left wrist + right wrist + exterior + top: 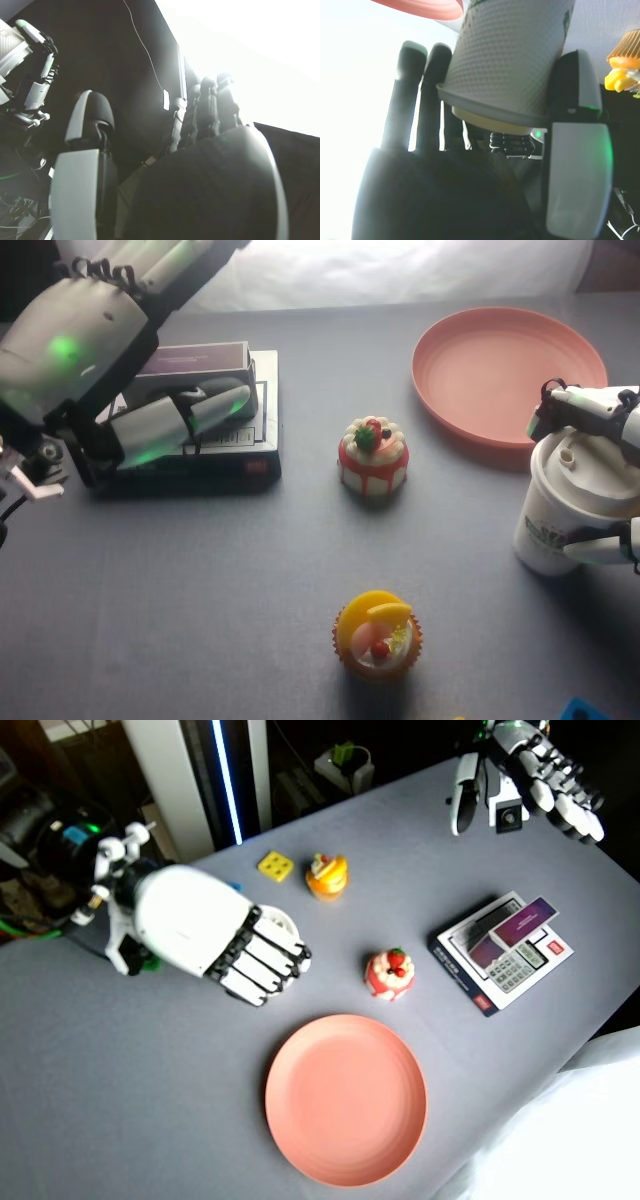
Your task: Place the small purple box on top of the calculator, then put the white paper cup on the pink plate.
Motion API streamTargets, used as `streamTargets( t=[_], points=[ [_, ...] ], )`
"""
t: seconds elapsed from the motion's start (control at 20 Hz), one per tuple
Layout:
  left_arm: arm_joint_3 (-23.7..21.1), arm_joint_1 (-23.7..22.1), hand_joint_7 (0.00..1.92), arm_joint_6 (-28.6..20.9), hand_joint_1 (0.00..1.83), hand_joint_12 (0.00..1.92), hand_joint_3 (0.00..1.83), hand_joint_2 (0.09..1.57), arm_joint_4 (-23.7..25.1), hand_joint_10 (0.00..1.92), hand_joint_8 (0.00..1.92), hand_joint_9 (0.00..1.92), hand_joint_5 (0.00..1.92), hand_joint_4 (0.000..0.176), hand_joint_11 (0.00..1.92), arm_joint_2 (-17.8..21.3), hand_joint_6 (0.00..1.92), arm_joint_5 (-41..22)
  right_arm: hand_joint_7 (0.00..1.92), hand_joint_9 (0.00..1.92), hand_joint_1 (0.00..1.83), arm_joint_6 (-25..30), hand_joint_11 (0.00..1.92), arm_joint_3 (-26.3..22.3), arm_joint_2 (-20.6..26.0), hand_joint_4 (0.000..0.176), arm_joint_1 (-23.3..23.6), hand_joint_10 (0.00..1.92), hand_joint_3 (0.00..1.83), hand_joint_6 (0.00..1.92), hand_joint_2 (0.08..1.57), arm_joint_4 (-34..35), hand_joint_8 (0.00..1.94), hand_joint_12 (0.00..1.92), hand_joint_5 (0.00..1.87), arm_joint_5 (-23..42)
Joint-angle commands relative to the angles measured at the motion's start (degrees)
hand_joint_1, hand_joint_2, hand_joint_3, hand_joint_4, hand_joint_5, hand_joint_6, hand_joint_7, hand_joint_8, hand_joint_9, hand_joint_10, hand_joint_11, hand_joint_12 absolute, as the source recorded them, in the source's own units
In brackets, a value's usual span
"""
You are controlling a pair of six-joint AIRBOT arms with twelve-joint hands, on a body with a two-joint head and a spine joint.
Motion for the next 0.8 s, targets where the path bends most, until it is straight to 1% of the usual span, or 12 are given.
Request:
streamTargets(
  t=[0.0, 0.1, 0.15, 0.25, 0.3, 0.35, 0.5, 0.55, 0.6, 0.65, 0.7, 0.75],
  points=[
    [-0.12, -0.56, 0.0, -0.13, 0.82, 0.0, 0.01, 1.25, -0.34, 0.0, 0.0, 0.0, 0.04, 0.097, 0.0, 0.3, 0.01, -7.4, 0.37, 0.52, 1.19, 1.09, 0.67, 0.16, 0.48, 0.0, 0.66, 1.85, 0.0, 1.34, 1.11, -0.44, 1.32, 1.92, 0.18, 8.88],
    [-0.12, -0.32, 0.0, -0.15, 0.8, 0.0, 0.0, 1.24, -0.43, 0.0, 0.0, 0.0, 0.03, 0.12, 0.0, 0.28, 0.0, -7.52, 0.29, 0.45, 1.14, 2.19, 0.56, 0.16, 1.29, 0.0, 0.83, 1.77, 0.0, 1.14, 1.13, -0.33, 1.19, 1.92, 0.13, 12.28],
    [-0.12, -0.3, 0.0, -0.18, 0.83, 0.0, 0.0, 1.23, -0.43, 0.0, 0.0, 0.0, 0.03, 0.12, 0.0, 0.26, 0.0, -7.53, 0.29, 0.44, 1.13, 2.19, 0.55, 0.21, 1.62, 0.0, 1.28, 1.74, 0.0, 1.08, 1.13, -0.14, 1.15, 1.92, 0.12, 13.1],
    [-0.12, -0.18, 0.0, -0.44, 0.9, 0.0, 0.0, 1.19, -0.43, 0.0, 0.0, 0.0, 0.04, 0.105, 0.0, 0.26, 0.01, -7.51, 0.23, 0.33, 1.15, 2.19, 0.4, 1.17, 1.83, 0.0, 3.6, 1.66, 0.0, 1.18, 1.15, -0.06, 1.12, 1.92, 0.09, 13.52],
    [-0.12, -0.12, 0.0, -0.48, 0.91, 0.0, 0.0, 1.19, -0.43, 0.0, 0.0, 0.0, 0.03, 0.109, 0.0, 0.26, 0.0, -7.4, 0.21, 0.24, 1.21, 2.18, 0.28, 1.57, 1.81, 0.0, 4.47, 1.66, 0.0, 1.16, 1.17, -0.06, 1.12, 1.92, 0.08, 13.52],
    [-0.12, 0.23, 0.0, -0.81, 0.91, 0.0, 0.0, 1.19, -0.43, 0.0, 0.0, 0.0, 0.04, 0.087, 0.0, 0.26, 0.01, -7.12, 0.16, 0.19, 1.21, 2.1, 0.22, 2.55, 1.58, 0.0, 6.19, 1.61, 0.01, 1.11, 1.18, 0.26, 1.12, 1.92, 0.07, 13.46],
    [-0.13, 0.89, 0.0, -1.39, 0.94, 0.0, 0.0, 1.19, -0.61, 0.0, 0.0, 0.0, 0.03, 0.064, 0.0, 0.24, 0.0, -7.32, 0.02, 0.08, 1.15, 0.78, 0.02, 5.21, 0.25, 0.0, 10.23, 1.5, 0.0, 0.76, 1.17, 2.08, 1.12, 1.92, 0.06, 11.06],
    [-0.13, 0.96, 0.0, -1.49, 0.96, 0.0, 0.0, 1.19, -0.61, 0.0, 0.0, 0.0, 0.04, 0.033, 0.0, 0.22, 0.01, -7.39, 0.2, 0.02, 1.06, 0.41, 0.0, 5.95, -0.15, 0.0, 11.16, 1.28, 0.0, 0.62, 1.16, 2.48, 0.94, 1.84, 0.2, 10.26],
    [-0.16, 1.05, 0.0, -1.63, 0.97, 0.0, 0.0, 1.19, -0.6, 0.0, 0.0, 0.0, 0.04, 0.03, 0.0, 0.2, 0.01, -7.5, 0.28, 0.08, 1.09, 0.18, 0.0, 7.08, -0.85, 0.0, 12.72, 1.24, 0.0, 0.45, 1.18, 2.71, 0.85, 1.86, 0.26, 8.92],
    [-0.17, 1.2, 0.0, -1.83, 1.0, 0.0, 0.0, 1.2, -0.59, 0.0, 0.0, 0.0, 0.04, 0.038, 0.0, 0.17, 0.0, -7.59, 0.29, 0.04, 1.09, -0.45, 0.0, 8.3, -1.77, 0.0, 14.37, 1.1, 0.0, 0.39, 1.18, 3.28, 0.83, 1.74, 0.26, 7.22],
    [-0.18, 1.44, 0.0, -2.02, 1.0, 0.0, 0.0, 1.2, -0.59, 0.0, 0.0, 0.0, 0.04, 0.038, 0.0, 0.14, 0.0, -7.75, 0.29, 0.04, 1.09, -1.3, 0.0, 9.85, -3.12, 0.0, 16.33, 1.1, 0.0, 0.39, 1.18, 3.86, 0.83, 1.74, 0.26, 4.94],
    [-0.18, 1.66, 0.0, -2.06, 1.02, 0.0, 0.0, 1.19, -0.59, 0.0, 0.0, 0.0, 0.05, 0.036, 0.0, 0.11, 0.01, -7.94, 0.18, 0.14, 1.17, -1.84, 0.07, 11.38, -4.24, 0.0, 17.74, 1.34, 0.0, 0.65, 1.2, 3.98, 0.99, 1.89, 0.23, 3.05]
  ],
)
